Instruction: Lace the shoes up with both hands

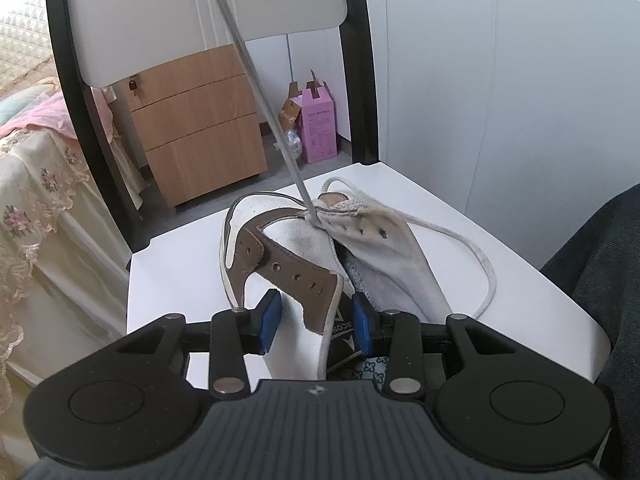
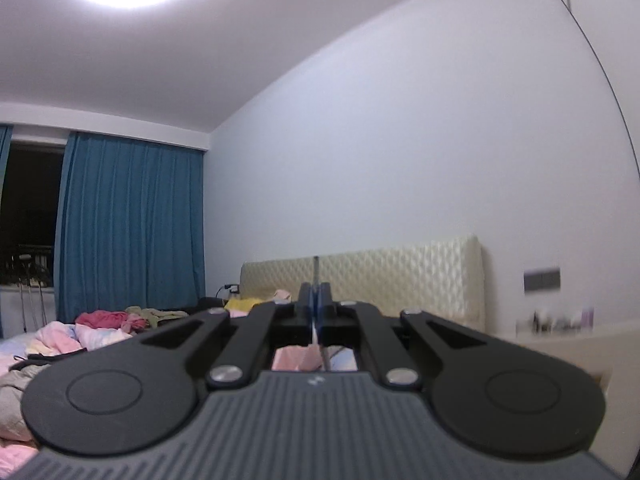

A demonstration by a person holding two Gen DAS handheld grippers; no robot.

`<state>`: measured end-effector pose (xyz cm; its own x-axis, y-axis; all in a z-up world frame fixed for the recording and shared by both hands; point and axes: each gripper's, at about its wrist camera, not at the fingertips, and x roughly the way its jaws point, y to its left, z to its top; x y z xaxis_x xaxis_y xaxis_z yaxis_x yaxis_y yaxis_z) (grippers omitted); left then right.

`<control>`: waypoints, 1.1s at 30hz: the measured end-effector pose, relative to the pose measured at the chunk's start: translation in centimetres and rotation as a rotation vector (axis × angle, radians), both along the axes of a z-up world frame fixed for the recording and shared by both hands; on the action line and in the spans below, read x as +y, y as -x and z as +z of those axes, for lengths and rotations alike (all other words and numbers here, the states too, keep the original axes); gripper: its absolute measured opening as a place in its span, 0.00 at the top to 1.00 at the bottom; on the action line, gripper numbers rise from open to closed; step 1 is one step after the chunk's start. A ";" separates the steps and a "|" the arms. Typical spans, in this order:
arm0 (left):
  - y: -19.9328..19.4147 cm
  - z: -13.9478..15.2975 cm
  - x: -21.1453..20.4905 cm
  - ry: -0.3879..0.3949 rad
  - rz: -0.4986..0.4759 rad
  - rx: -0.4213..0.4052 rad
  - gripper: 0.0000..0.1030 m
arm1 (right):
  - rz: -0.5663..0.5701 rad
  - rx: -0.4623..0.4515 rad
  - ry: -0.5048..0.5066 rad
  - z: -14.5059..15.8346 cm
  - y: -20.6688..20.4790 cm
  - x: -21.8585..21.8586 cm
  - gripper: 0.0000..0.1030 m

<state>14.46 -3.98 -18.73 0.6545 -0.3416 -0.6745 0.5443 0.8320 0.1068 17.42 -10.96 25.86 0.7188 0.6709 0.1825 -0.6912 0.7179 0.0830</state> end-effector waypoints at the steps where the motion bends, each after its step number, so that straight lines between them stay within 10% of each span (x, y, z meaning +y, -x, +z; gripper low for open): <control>1: 0.0 0.0 0.0 0.000 0.000 0.001 0.60 | -0.002 -0.018 -0.002 0.8 0.0 0.2 0.98; 13: 0.2 0.0 0.0 0.000 -0.011 -0.041 0.60 | -0.042 0.063 0.024 1.8 -4.1 0.5 0.97; 29: -0.7 2.5 3.6 0.289 0.099 0.146 0.46 | -0.092 0.729 0.149 -23.1 -7.6 -1.2 0.93; 33: -1.5 2.8 5.1 0.362 0.159 0.219 0.46 | -0.091 0.833 0.123 -27.9 -7.3 -2.4 0.65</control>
